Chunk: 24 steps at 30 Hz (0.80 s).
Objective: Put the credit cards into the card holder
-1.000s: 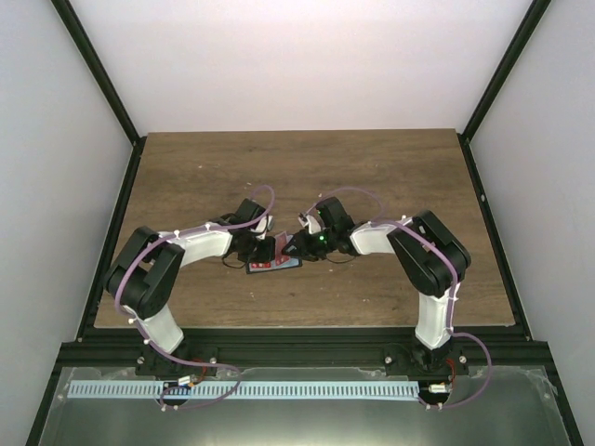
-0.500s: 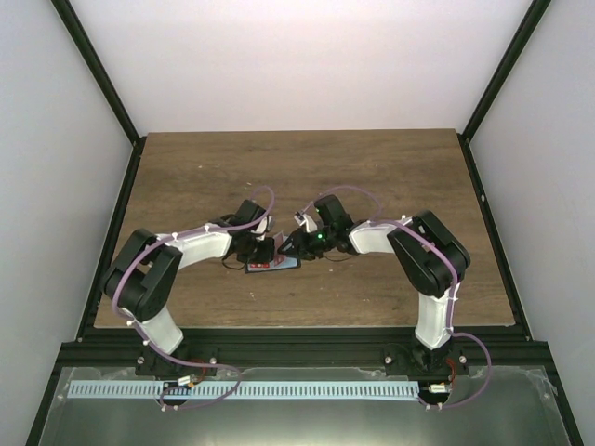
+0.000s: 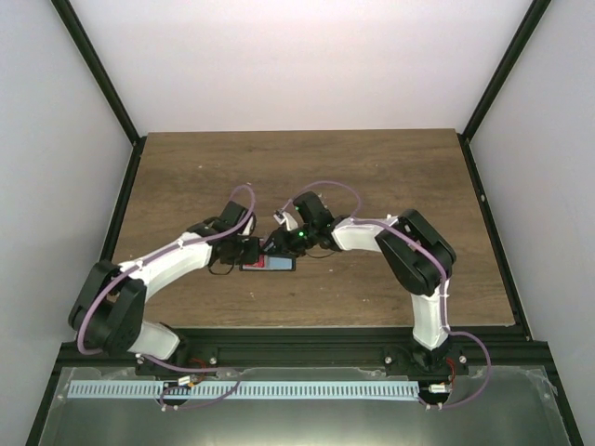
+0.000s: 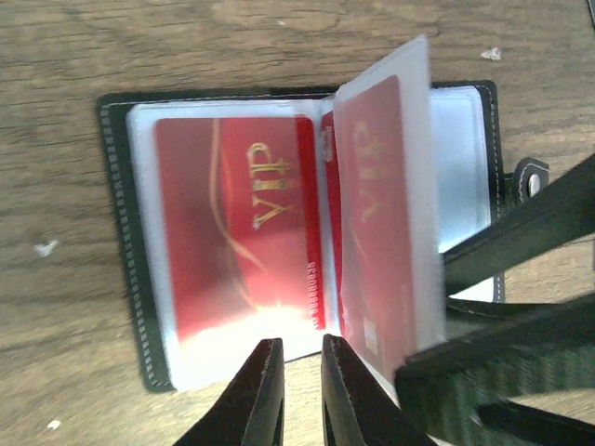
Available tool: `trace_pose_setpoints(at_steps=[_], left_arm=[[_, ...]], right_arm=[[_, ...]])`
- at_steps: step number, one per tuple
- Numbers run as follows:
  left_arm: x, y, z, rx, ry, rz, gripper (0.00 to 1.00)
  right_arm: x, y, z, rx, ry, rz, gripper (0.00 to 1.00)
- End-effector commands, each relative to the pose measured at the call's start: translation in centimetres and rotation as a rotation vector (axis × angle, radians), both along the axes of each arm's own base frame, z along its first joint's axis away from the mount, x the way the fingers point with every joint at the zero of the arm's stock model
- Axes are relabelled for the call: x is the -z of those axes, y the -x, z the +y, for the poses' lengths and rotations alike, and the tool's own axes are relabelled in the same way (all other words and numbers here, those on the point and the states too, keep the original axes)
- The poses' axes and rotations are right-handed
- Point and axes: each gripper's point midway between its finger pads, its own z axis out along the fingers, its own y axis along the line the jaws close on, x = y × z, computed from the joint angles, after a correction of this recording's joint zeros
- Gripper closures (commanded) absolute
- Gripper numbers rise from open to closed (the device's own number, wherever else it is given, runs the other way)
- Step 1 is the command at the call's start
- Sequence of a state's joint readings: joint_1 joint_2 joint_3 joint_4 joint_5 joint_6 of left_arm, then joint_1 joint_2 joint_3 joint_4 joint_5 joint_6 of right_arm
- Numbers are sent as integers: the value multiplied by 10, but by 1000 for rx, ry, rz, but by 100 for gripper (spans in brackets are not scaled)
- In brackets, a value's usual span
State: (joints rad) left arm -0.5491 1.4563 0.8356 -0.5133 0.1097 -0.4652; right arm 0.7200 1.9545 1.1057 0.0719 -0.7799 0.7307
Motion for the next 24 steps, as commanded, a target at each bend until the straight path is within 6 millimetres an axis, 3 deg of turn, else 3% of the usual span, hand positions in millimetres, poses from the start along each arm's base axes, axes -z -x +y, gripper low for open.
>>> trace_pose_setpoints(at_steps=[1, 5, 9, 14, 17, 19, 22, 24], left_arm=[[-7, 6, 26, -88, -51, -20, 85], [-17, 9, 46, -159, -50, -62, 82], [-36, 7, 49, -197, -6, -115, 80], [-45, 5, 44, -171, 33, -147, 80], [-50, 3, 28, -108, 99, -154, 79], [-58, 2, 11, -54, 178, -162, 78], [-68, -1, -14, 18, 254, -174, 75], [-67, -3, -33, 63, 267, -168, 75]], right_arm=[[-1, -1, 22, -22, 16, -3, 66], [3, -1, 42, -48, 21, 0, 66], [0, -3, 61, -74, 13, -7, 64], [-29, -12, 62, -74, 13, -93, 60], [-46, -23, 46, -35, 63, -181, 57], [-52, -32, 25, 7, 108, -224, 56], [-48, -54, -25, 118, 206, -281, 54], [-36, -69, -66, 203, 300, -301, 53]])
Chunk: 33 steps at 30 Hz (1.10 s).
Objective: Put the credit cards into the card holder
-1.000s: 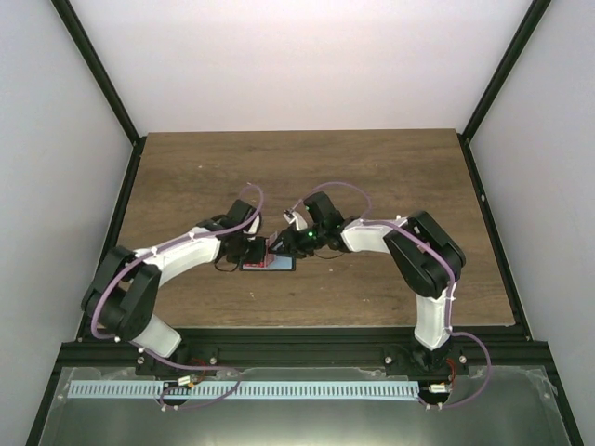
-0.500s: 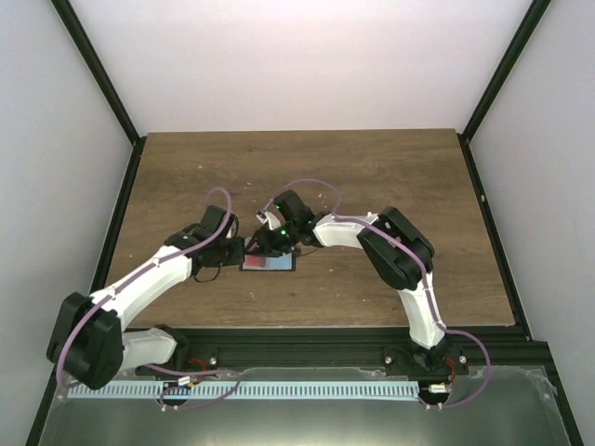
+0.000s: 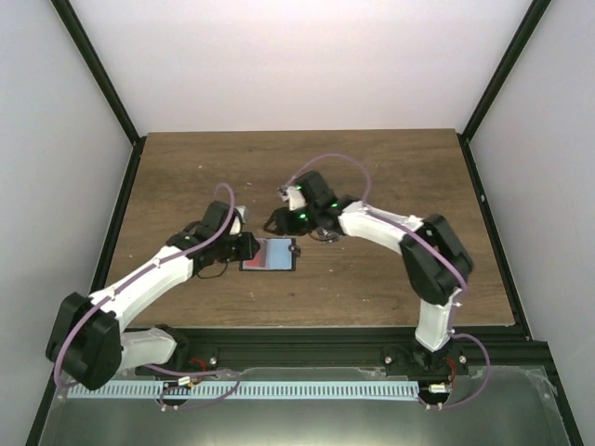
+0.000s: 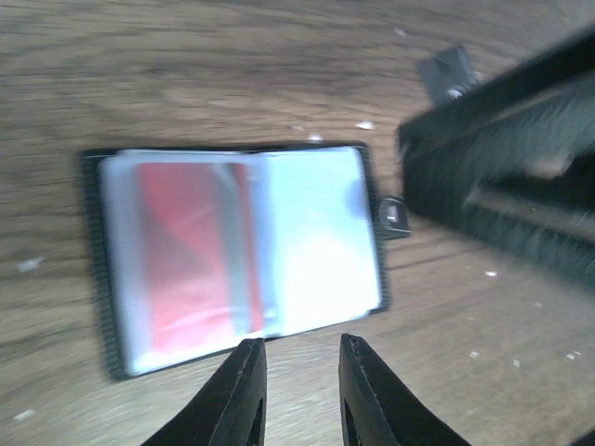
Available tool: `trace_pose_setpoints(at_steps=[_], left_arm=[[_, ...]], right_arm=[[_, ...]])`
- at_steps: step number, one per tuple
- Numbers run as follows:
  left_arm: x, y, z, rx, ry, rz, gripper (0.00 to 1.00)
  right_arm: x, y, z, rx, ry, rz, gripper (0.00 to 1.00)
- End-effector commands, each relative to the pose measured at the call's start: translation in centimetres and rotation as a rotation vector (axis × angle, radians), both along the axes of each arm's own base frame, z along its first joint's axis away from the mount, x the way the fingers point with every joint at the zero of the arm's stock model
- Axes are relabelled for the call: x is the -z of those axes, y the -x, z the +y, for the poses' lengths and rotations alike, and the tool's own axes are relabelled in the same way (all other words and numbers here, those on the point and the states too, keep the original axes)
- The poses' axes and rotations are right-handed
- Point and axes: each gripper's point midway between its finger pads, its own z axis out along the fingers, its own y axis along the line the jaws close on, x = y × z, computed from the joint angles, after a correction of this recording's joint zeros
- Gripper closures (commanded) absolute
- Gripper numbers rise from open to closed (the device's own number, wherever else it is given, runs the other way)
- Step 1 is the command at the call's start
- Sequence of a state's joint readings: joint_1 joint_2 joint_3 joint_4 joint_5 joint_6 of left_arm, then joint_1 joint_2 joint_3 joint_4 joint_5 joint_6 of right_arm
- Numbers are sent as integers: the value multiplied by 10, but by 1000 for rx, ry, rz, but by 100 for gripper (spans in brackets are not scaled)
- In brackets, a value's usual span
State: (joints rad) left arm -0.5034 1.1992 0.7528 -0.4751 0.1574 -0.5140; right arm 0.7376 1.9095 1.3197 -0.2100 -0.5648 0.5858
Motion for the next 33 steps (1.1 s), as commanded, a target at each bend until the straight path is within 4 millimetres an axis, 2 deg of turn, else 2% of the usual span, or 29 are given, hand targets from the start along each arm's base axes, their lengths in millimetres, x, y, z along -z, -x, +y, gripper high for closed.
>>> trace_pose_setpoints(at_steps=[1, 4, 6, 7, 9, 13, 16, 19, 23, 28, 33], left_arm=[[-14, -9, -52, 150, 104, -40, 76], [-13, -17, -74, 189, 121, -31, 76], [-13, -23, -84, 200, 122, -29, 76], [-13, -25, -87, 203, 120, -29, 76], [-13, -27, -91, 207, 117, -27, 76], [-5, -21, -86, 195, 97, -10, 76], [2, -15, -80, 188, 80, 4, 76], [5, -11, -75, 186, 67, 8, 76], [8, -9, -71, 190, 48, 5, 76], [10, -7, -71, 201, 48, 6, 76], [15, 1, -70, 214, 62, 14, 76]], right_arm=[[12, -42, -88, 200, 192, -111, 52], [28, -71, -134, 310, 309, -127, 52], [39, -89, -155, 362, 407, -130, 52], [51, -99, -167, 393, 479, -124, 52], [65, -113, -182, 434, 593, -136, 52], [94, -126, -195, 448, 732, -111, 53], [108, -124, -197, 439, 766, -82, 56], [119, -107, -194, 403, 781, -55, 62], [130, -67, -184, 312, 802, -8, 65], [135, -10, -175, 215, 834, 62, 67], [136, 60, -169, 131, 879, 134, 69]])
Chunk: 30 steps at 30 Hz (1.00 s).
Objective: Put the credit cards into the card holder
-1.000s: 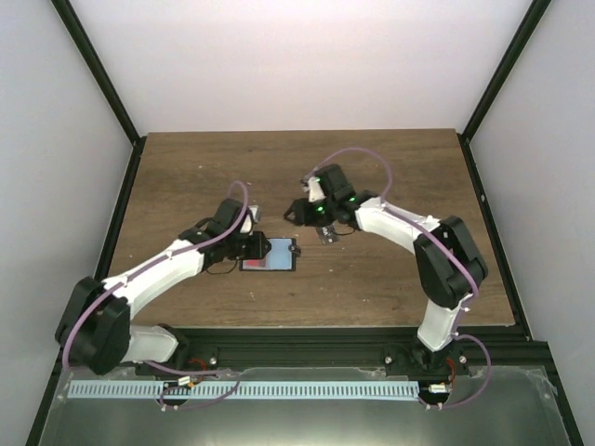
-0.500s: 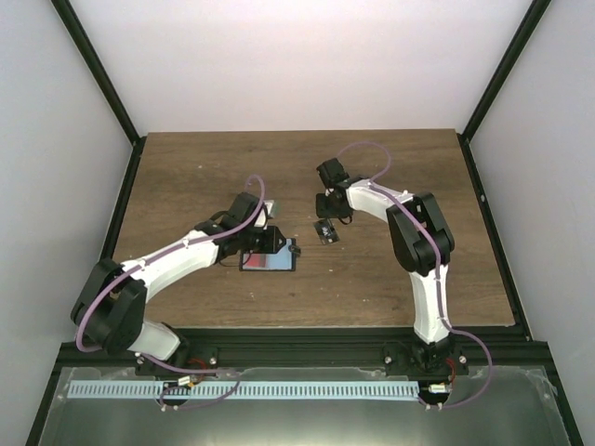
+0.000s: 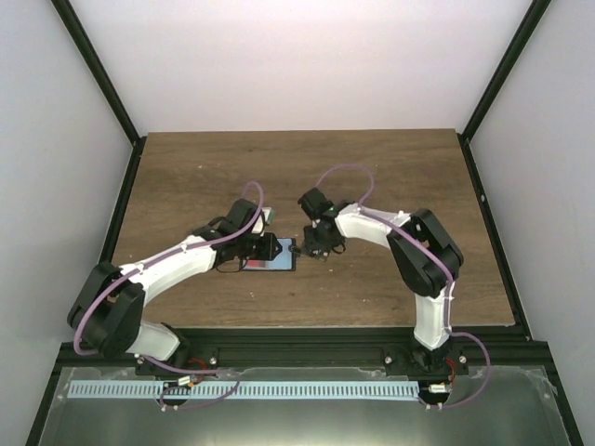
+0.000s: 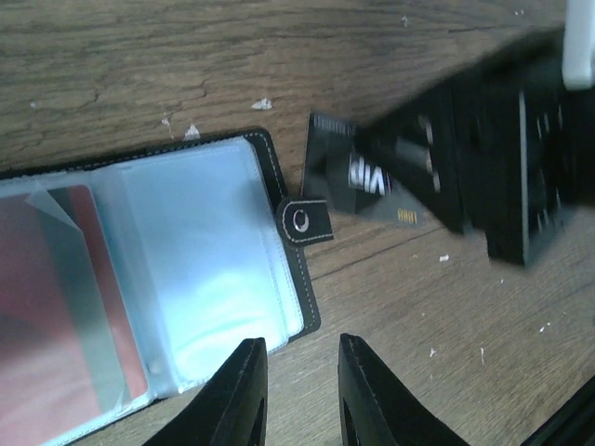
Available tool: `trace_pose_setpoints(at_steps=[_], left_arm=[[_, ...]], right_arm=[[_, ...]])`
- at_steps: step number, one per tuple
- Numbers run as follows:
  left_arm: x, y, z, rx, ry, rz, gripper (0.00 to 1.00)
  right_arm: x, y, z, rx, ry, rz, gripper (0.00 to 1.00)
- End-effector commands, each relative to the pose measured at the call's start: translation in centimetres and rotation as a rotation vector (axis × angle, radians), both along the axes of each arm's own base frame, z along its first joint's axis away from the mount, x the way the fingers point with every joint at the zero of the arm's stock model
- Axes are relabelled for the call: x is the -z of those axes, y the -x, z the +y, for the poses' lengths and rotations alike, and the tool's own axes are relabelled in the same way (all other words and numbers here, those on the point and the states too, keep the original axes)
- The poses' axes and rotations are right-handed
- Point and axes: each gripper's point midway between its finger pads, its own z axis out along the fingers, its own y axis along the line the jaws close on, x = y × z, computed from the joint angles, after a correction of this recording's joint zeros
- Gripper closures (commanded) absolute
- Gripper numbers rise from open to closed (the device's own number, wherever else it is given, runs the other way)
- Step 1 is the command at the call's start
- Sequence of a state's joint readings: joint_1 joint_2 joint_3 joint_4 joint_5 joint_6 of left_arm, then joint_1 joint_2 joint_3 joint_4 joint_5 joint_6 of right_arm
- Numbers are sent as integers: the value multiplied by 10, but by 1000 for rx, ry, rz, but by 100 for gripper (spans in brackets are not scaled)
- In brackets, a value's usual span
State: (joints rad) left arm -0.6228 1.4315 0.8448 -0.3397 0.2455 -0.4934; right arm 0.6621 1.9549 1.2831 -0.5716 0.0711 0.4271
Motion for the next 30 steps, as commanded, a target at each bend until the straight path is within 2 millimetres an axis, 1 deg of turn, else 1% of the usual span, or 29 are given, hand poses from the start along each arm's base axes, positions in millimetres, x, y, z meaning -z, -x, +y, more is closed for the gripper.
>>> trace_pose_setpoints(at_steps=[1, 5, 8, 9, 10, 12, 14, 16, 19, 20, 22, 26, 28, 30], left_arm=[[0, 9, 0, 29, 19, -13, 76], [6, 16, 1, 42, 34, -3, 76], [9, 22, -2, 60, 62, 4, 76], [11, 23, -3, 67, 69, 8, 76], [12, 25, -5, 75, 78, 16, 76], [15, 28, -6, 83, 86, 22, 76], [18, 31, -5, 85, 88, 26, 76], [21, 34, -5, 92, 94, 28, 76], [22, 42, -12, 137, 103, 26, 76], [22, 44, -17, 158, 110, 18, 76], [25, 44, -23, 179, 108, 8, 76], [42, 41, -30, 186, 76, 33, 76], [52, 41, -33, 189, 69, 57, 76], [58, 41, -37, 196, 64, 65, 75]], right_arm=[[37, 115, -17, -45, 116, 306, 69], [34, 178, -4, -123, 67, 394, 70], [28, 216, 8, -203, 42, 436, 70], [25, 227, 11, -230, 35, 448, 70], [21, 233, 16, -246, 24, 448, 70], [13, 237, 25, -270, -8, 443, 70], [1, 230, 34, -272, -44, 404, 69], [-13, 218, 39, -246, -68, 340, 67], [-31, 204, 43, -177, -149, 277, 65], [-35, 200, 40, -152, -172, 262, 64], [-39, 189, 28, -76, -188, 226, 64], [-39, 165, 0, 63, -235, 152, 63], [-43, 147, 1, 97, -300, 106, 64], [-47, 131, 7, 100, -355, 73, 64]])
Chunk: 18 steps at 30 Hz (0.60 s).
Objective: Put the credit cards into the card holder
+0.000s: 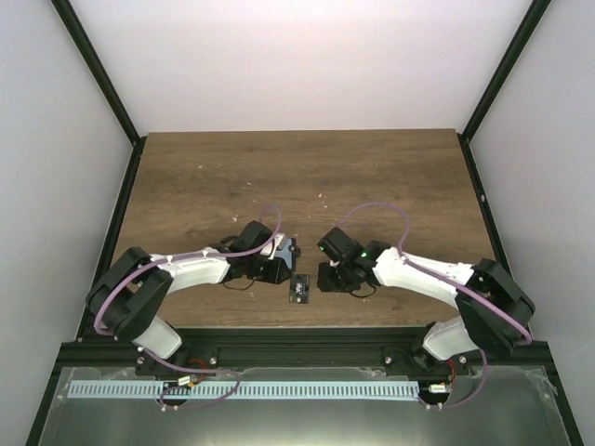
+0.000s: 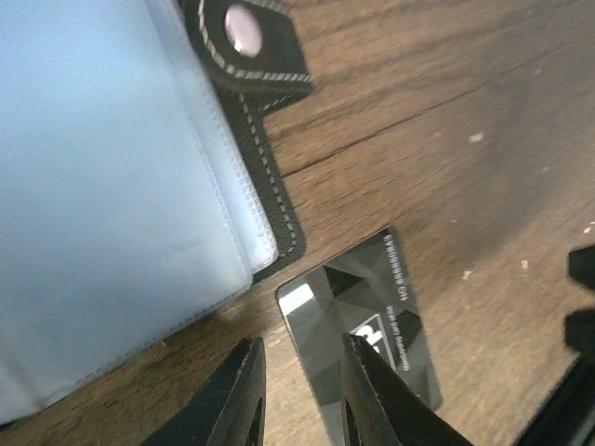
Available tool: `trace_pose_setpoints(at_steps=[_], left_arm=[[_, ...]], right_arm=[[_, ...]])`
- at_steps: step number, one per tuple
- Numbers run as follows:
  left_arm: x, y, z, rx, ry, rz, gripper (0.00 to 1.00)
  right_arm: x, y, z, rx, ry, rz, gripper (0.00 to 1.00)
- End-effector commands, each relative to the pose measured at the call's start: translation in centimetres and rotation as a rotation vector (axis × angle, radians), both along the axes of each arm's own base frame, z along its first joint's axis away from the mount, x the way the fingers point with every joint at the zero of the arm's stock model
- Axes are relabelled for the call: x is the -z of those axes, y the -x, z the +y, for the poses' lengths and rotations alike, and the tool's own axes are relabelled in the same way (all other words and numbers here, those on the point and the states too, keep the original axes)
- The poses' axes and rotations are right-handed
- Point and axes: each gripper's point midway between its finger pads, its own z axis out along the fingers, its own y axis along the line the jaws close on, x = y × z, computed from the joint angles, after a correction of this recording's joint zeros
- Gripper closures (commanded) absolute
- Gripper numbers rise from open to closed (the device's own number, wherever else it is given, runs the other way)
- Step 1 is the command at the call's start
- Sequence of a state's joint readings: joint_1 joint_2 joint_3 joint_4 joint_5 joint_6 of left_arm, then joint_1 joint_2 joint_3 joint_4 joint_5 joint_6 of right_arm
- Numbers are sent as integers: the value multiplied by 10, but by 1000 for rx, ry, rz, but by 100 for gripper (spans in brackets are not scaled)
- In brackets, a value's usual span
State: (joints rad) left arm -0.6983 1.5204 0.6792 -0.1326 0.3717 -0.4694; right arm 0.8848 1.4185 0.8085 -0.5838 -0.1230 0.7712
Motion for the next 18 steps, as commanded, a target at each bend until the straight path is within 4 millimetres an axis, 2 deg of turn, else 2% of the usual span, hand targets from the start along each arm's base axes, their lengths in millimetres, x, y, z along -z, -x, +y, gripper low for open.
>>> trace_pose_setpoints(at_steps=[1, 6, 11, 14, 18], left_arm=[[5, -7, -14, 27, 14, -18, 75], [9, -15, -19, 22, 9, -29, 74], [13, -20, -23, 24, -2, -30, 74], [16, -19, -23, 32, -4, -24, 74], [18, -11, -24, 63, 6, -9, 74]], right_arm=[[-14, -43, 16, 85, -132, -117, 64], [-14, -72, 43, 58, -230, -146, 69], [6, -87, 55, 36, -245, -117, 74], [19, -82, 59, 9, -240, -73, 77], [32, -60, 53, -24, -244, 2, 78]])
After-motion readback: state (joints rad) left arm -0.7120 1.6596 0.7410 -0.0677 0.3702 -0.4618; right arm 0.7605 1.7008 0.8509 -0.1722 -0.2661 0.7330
